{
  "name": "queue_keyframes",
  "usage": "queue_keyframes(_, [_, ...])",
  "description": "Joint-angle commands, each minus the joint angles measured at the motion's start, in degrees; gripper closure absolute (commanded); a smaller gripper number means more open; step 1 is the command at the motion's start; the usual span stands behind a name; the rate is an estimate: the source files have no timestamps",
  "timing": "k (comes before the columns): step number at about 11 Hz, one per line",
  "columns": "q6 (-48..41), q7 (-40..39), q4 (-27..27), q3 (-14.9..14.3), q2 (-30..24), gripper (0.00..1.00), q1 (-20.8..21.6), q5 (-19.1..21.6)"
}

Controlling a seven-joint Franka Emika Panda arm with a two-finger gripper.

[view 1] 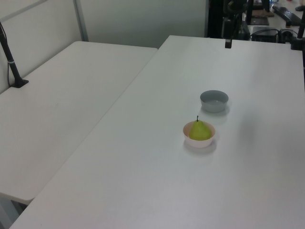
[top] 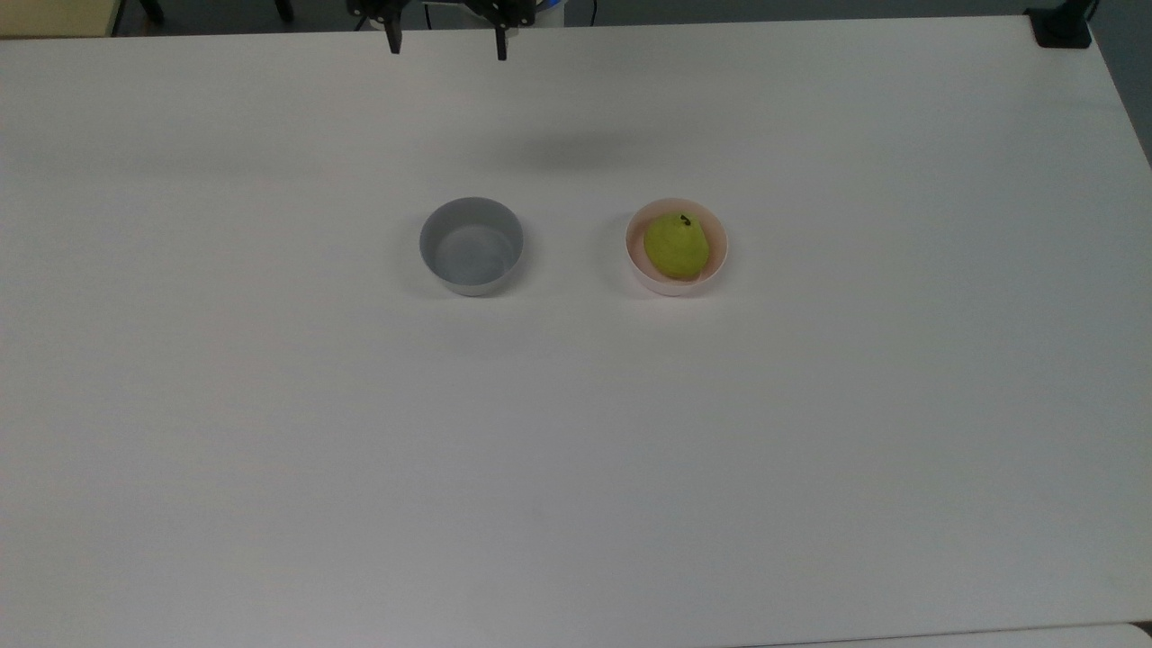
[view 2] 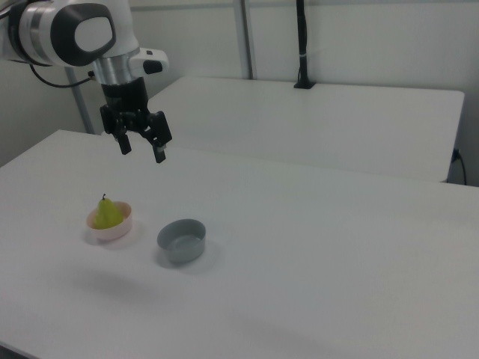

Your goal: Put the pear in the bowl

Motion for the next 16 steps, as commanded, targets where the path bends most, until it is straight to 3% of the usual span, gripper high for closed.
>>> queue_keyframes(1, [-0.7,-14.6,-0.2,0.0,-1.0,0.00,-3.9,4.1])
queue_keyframes(3, [0.8,-19.8,1.7,-2.3,-0.5,0.00,-4.1,4.2])
queue_keyframes(5, [0.8,-19.1,4.0,-2.8,0.1,0.00,-4.1,4.0])
queue_keyframes(8, [0.1,-16.4,4.5,-7.5,-0.2,0.00,-0.4,4.1])
queue_keyframes(10, [0.1,-10.9,4.5,-7.8,-0.2,0.00,0.5,4.0])
queue_keyframes(16, [0.1,-10.7,4.8,-7.3,-0.1,0.00,0.5,3.5])
